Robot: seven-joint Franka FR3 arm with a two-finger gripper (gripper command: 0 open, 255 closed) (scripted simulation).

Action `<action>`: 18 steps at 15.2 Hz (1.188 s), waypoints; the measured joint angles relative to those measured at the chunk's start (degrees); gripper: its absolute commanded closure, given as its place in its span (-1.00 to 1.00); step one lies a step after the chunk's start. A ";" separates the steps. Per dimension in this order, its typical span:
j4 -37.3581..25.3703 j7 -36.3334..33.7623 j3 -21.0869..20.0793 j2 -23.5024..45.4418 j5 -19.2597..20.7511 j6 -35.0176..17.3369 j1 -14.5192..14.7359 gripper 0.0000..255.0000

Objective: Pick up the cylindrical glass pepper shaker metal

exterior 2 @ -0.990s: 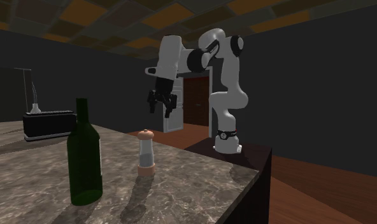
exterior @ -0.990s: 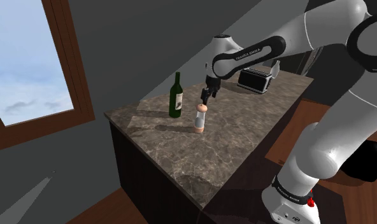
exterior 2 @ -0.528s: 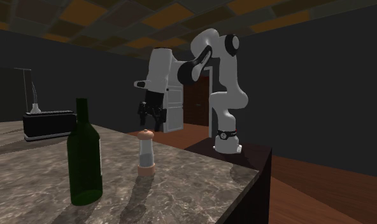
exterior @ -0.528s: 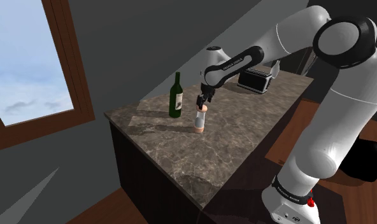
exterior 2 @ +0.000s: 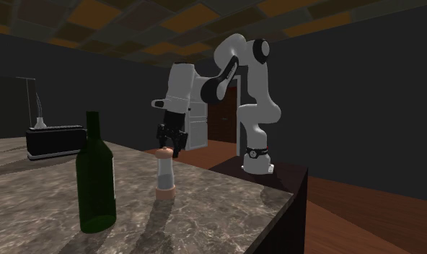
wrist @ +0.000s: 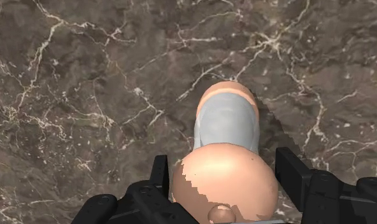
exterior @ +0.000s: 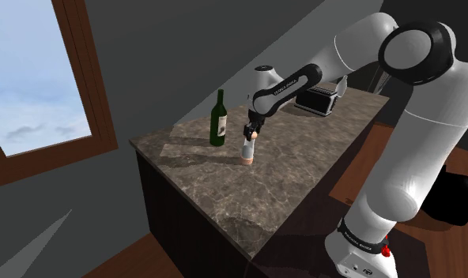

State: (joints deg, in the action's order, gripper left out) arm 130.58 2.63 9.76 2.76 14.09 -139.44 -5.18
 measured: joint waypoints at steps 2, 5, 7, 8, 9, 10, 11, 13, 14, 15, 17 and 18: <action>-0.02 0.04 0.03 0.04 0.00 -0.08 -0.03 1.00; -0.03 0.06 0.05 0.05 0.00 -0.10 -0.05 1.00; -0.04 0.07 0.06 0.05 0.00 -0.09 -0.06 1.00; -0.03 0.01 0.06 0.01 0.02 -0.04 -0.04 1.00; -0.14 0.02 0.00 -0.16 -0.03 0.33 0.02 1.00; -0.35 0.12 -0.04 -0.50 -0.09 0.92 0.05 1.00; -0.82 0.39 -0.04 -0.88 -0.25 1.75 0.05 1.00; -1.20 0.55 -0.10 -1.77 -0.33 3.02 0.11 1.00; -1.37 0.56 -0.17 -2.25 -0.35 3.70 0.18 1.00; -1.69 0.70 -0.20 -2.73 -0.42 4.49 0.21 1.00; -2.33 0.99 -0.23 -3.60 -0.56 5.97 0.24 1.00; -2.77 1.09 -0.28 -3.92 -0.64 6.74 0.29 1.00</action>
State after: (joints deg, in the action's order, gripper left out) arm 127.81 3.72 9.48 -1.16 13.46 -132.70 -4.89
